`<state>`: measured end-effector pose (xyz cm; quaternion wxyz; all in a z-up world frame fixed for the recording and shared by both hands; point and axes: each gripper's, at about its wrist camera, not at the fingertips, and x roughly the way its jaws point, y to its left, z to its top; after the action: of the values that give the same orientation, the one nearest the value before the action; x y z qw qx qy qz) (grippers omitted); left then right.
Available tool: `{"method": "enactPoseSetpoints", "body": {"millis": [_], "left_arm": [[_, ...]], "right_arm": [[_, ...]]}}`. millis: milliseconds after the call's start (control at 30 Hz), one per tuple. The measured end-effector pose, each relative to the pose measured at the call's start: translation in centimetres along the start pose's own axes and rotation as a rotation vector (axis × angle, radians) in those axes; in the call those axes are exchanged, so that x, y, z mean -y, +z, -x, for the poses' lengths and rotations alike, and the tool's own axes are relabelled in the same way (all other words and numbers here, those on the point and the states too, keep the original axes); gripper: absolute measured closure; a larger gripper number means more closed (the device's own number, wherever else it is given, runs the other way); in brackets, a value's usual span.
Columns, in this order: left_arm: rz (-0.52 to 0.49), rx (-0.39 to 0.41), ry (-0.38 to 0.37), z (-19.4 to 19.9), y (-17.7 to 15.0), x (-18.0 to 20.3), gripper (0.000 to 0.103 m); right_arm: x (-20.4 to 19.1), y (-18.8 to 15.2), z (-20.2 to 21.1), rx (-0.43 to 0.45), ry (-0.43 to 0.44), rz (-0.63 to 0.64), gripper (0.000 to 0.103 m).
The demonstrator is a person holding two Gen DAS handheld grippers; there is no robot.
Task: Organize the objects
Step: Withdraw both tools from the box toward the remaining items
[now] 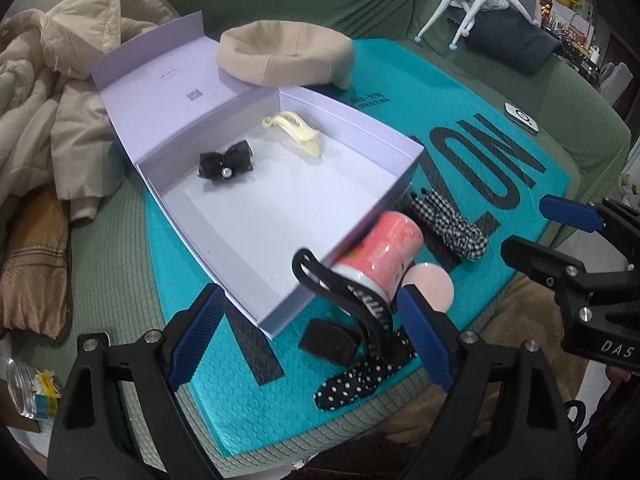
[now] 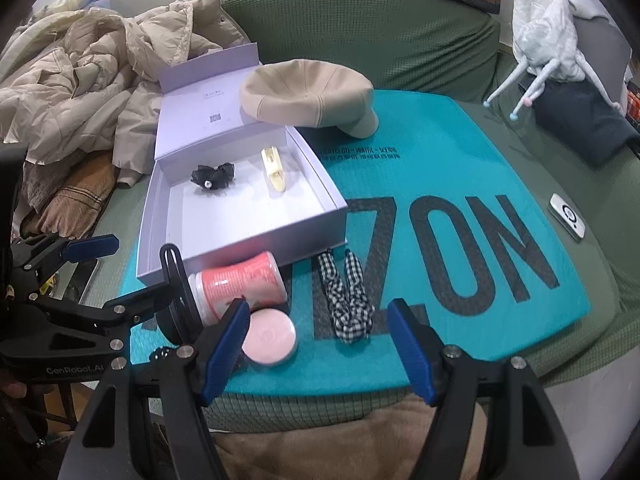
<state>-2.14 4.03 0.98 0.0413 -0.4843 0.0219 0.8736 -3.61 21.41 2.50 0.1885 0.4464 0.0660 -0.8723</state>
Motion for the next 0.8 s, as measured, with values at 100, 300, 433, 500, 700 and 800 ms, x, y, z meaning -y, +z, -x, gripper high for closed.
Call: {"method": "enactPoseSetpoints", "body": {"millis": [100, 300, 433, 500, 700, 800], "left_arm": [[0.008, -0.01, -0.015, -0.1, -0.6, -0.1, 0.016], [0.012, -0.027, -0.004, -0.1, -2.0, -0.1, 0.016], [0.023, -0.042, -0.019, -0.4, -2.7, -0.1, 0.016], [0.026, -0.051, -0.03, -0.5, -3.1, 0.0, 0.016], [0.044, -0.047, -0.065, -0.8, -3.6, 0.1, 0.016], [0.051, -0.045, -0.081, -1.0, -3.6, 0.3, 0.016]], "right_arm": [[-0.1, -0.6, -0.2, -0.008, 0.008, -0.001, 0.031], [-0.6, -1.8, -0.7, -0.028, 0.031, 0.007, 0.031], [-0.7, -2.3, -1.0, -0.04, 0.054, 0.001, 0.031], [-0.7, -2.6, -1.2, -0.047, 0.055, 0.0, 0.031], [-0.3, -3.4, -1.8, -0.063, 0.064, -0.023, 0.031], [0.2, -3.7, -2.1, -0.065, 0.059, -0.038, 0.031]]}}
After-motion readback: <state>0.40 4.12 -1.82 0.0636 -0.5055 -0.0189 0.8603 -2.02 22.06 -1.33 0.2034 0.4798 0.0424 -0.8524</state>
